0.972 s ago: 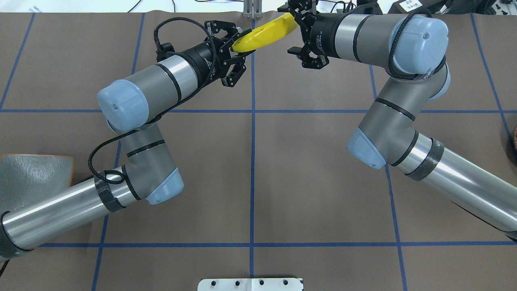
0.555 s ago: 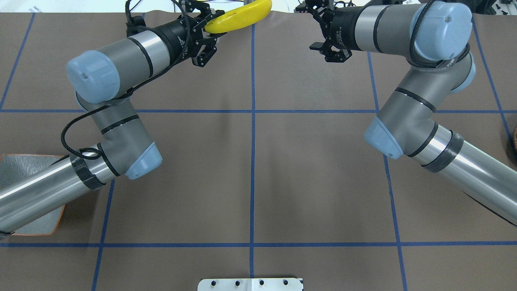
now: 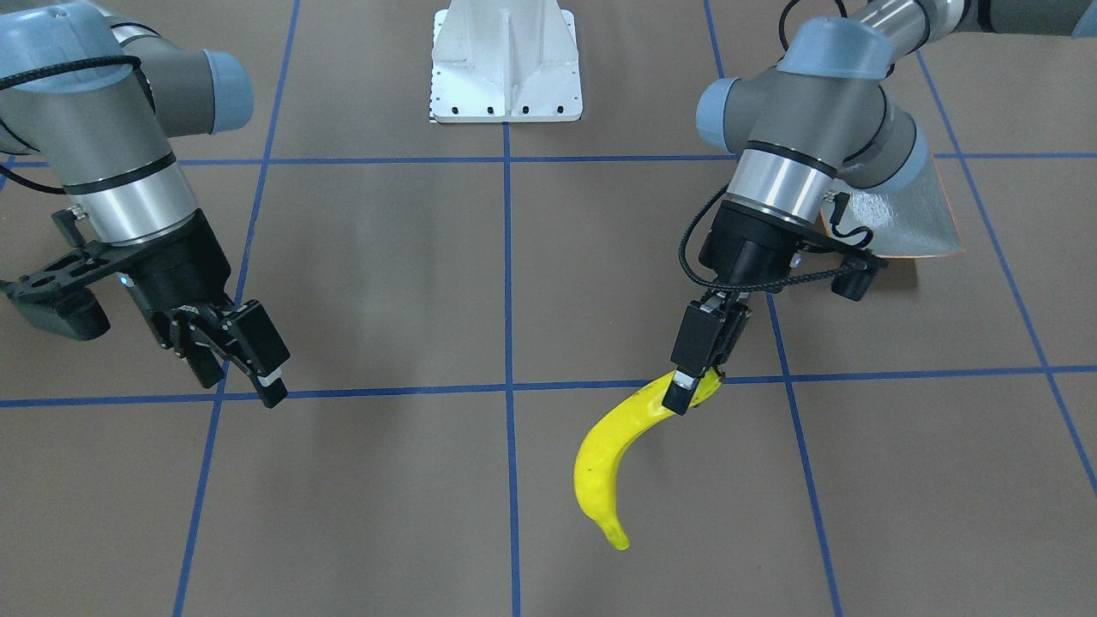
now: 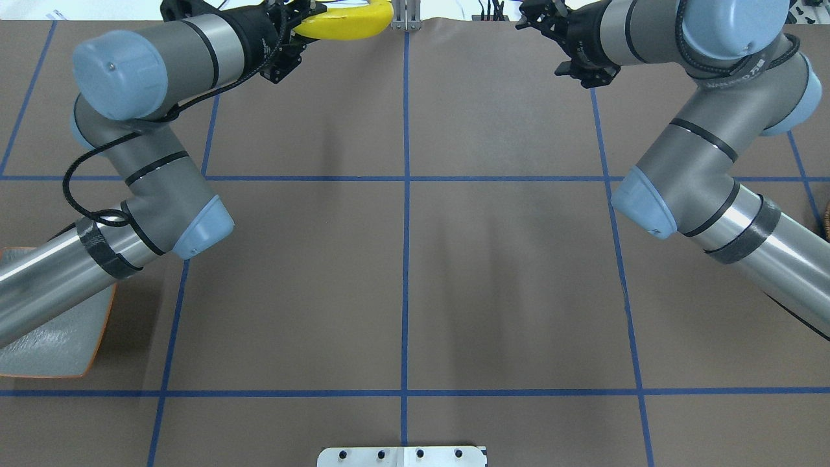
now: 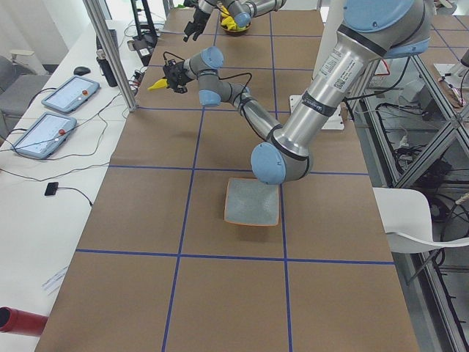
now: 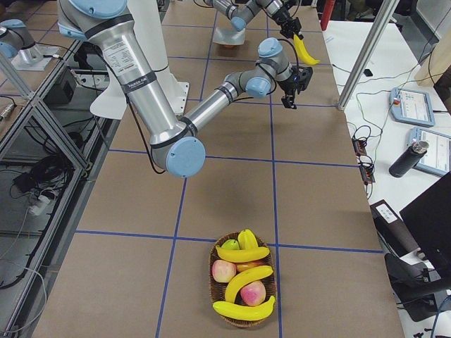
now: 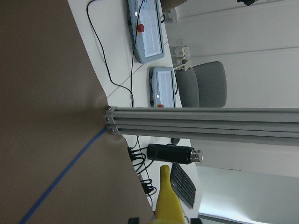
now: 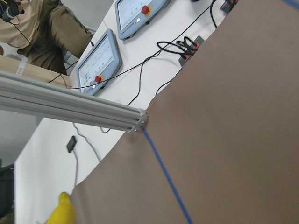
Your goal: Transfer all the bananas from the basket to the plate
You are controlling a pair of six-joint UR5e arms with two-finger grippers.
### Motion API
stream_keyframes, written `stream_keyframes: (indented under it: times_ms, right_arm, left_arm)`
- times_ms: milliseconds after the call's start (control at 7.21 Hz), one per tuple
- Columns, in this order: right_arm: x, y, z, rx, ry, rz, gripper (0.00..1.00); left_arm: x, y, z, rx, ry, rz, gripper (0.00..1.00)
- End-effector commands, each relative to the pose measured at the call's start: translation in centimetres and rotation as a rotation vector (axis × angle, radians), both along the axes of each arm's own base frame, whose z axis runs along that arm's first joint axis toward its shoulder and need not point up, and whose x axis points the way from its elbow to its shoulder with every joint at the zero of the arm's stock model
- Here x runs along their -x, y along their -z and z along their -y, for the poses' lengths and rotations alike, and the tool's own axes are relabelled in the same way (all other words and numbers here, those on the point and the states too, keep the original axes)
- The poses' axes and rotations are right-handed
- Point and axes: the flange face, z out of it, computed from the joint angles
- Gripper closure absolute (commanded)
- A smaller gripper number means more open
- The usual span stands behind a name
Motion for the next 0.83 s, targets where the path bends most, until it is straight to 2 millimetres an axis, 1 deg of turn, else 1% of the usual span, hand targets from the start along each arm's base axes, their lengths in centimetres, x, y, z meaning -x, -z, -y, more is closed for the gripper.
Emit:
stream_keyframes:
  times_ms: [0, 139, 278, 416, 555, 694]
  right_arm:
    - [-5.7, -3.0, 2.2, 0.035, 0.164, -0.166, 0.01]
    - [-8.7, -4.9, 2.9, 0.027, 0.253, -0.248, 0.01]
    - [-10.7, -6.6, 3.3, 0.026, 0.34, -0.333, 0.01]
    - [-13.0, -7.9, 3.8, 0.039, 0.385, -0.382, 0.01]
    - [-14.7, -9.6, 4.3, 0.056, 0.46, -0.387, 0.01]
    - [-16.6, -11.5, 5.1, 0.07, 0.524, -0.373, 0.01]
  left_arm:
    - [4.4, -0.7, 1.1, -0.056, -0.114, 0.395, 1.0]
    - [6.4, -1.2, 1.7, -0.085, -0.171, 0.56, 1.0]
    - [9.3, -3.6, 1.5, -0.083, -0.213, 0.682, 1.0]
    - [11.6, -6.6, 0.6, -0.097, -0.241, 0.753, 1.0]
    - [12.8, -10.3, -1.4, -0.073, -0.271, 0.788, 1.0]
    - [13.8, -13.2, -3.7, -0.037, -0.282, 0.763, 1.0]
